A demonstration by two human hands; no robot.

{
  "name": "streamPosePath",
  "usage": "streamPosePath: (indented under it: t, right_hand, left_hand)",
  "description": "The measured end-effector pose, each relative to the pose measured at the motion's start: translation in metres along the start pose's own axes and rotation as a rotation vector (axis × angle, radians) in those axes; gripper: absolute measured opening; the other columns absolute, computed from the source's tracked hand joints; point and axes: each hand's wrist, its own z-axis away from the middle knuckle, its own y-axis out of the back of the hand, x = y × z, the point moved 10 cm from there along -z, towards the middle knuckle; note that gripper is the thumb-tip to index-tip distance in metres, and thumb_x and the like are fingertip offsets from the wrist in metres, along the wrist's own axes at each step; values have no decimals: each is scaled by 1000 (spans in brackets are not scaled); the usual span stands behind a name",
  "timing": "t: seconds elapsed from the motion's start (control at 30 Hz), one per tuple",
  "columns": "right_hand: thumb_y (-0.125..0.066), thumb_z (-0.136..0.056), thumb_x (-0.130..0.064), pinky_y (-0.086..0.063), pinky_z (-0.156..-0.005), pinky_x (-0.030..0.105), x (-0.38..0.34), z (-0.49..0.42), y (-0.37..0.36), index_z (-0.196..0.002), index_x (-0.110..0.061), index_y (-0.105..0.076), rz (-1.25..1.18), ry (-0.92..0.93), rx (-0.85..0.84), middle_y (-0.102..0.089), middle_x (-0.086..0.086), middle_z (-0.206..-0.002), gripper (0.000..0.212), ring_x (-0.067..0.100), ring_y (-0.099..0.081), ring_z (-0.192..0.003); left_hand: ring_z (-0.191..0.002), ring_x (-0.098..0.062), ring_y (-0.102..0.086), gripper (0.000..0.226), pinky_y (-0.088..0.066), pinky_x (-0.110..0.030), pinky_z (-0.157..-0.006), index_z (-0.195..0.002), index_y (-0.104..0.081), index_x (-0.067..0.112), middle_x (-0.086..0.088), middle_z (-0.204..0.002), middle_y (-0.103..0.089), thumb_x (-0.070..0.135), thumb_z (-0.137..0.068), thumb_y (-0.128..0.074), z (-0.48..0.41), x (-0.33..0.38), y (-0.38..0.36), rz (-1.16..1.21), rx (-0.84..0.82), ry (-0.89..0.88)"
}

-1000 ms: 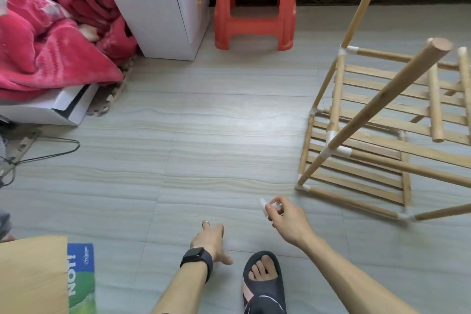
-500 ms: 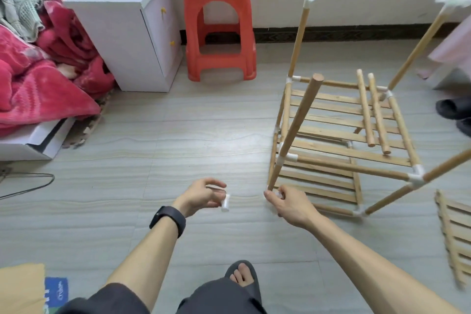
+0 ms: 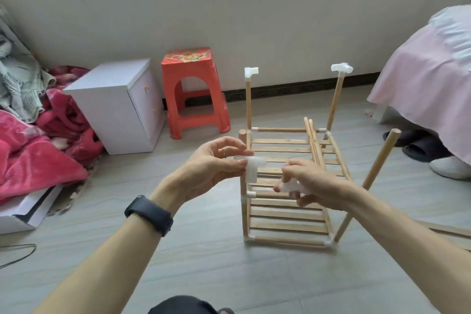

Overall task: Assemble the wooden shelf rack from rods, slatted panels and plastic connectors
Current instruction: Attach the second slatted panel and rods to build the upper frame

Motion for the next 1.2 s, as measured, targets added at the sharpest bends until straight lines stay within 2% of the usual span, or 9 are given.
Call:
streamPosePath:
  t: [0.1,0.17,0.43,0.6,0.73,0.83,0.93,1.07,1.2]
  right_hand:
    - [-65,-89,-42,-39,-44,21,-31,15,6,-119,-13,-59,-171,135,-18,-72,8,-86,42,11,-51,-53]
    - [-63,-88,-56,-40,-46,21,-49,20,12,-124,-24,-62,-219,235,2,-71,5,-85,48,9,-53,-54]
    - [-63,-94,-53,-47,-52,21,-76,9,19,-120,-26,-61,-194,373,226,-77,-5,-91,38,6,-63,-61]
    - [-62,-98,-46,-45,-51,19,-85,0,8,-109,-17,-68,-190,411,308,-77,-3,-90,32,9,-60,-65]
    - [-60,-100,-41,-46,-61,27,-93,-4,12,-110,-22,-67,-134,449,397,-76,-2,-88,23,12,-62,-75]
    - [-60,-100,-40,-47,-68,26,-101,-5,11,-115,-22,-66,24,500,448,-74,-5,-88,23,9,-65,-83]
    - [-60,-100,-40,-44,-65,13,-106,-5,9,-115,-22,-67,150,531,490,-73,-8,-91,25,2,-67,-85]
    - [-61,-99,-42,-44,-69,15,-120,-5,3,-111,-20,-68,285,582,501,-70,-6,-101,26,5,-63,-92]
    - [-61,-97,-47,-41,-64,15,-124,-8,5,-109,-23,-70,333,575,509,-72,-5,-99,29,4,-63,-90]
  left_hand:
    - [-103,-30,-70,24,-61,-36,-85,-98,-73,12,-13,-109,-73,2,-76,-77,-16,19,-18,-14,33,-54]
    - [-102,-31,-68,23,-60,-36,-85,-101,-71,10,-12,-108,-73,2,-79,-73,-26,24,-26,20,83,-68]
    - [-98,-28,-70,21,-58,-34,-90,-107,-67,8,-12,-107,-72,-5,-92,-62,-37,33,-16,304,406,-241]
    - [-99,-30,-70,20,-57,-40,-96,-107,-72,8,-13,-106,-74,-3,-90,-67,-29,31,-5,160,510,-281]
    - [-98,-20,-72,16,-56,-36,-85,-99,-75,20,1,-98,-77,9,-91,-68,-14,43,25,-131,722,-343]
    - [-95,-12,-69,15,-50,-29,-76,-100,-75,27,14,-94,-76,19,-94,-63,-5,40,44,-207,855,-327]
    - [-101,-16,-70,20,-50,-31,-78,-108,-73,23,11,-99,-76,32,-99,-58,-16,23,45,-196,774,-174]
    - [-90,-9,-73,40,-49,-32,-78,-117,-70,19,4,-103,-77,50,-100,-50,-33,16,28,-214,573,-97]
    - [-91,-15,-73,40,-51,-29,-76,-115,-69,17,-1,-102,-77,50,-98,-55,-38,17,24,-195,561,-89]
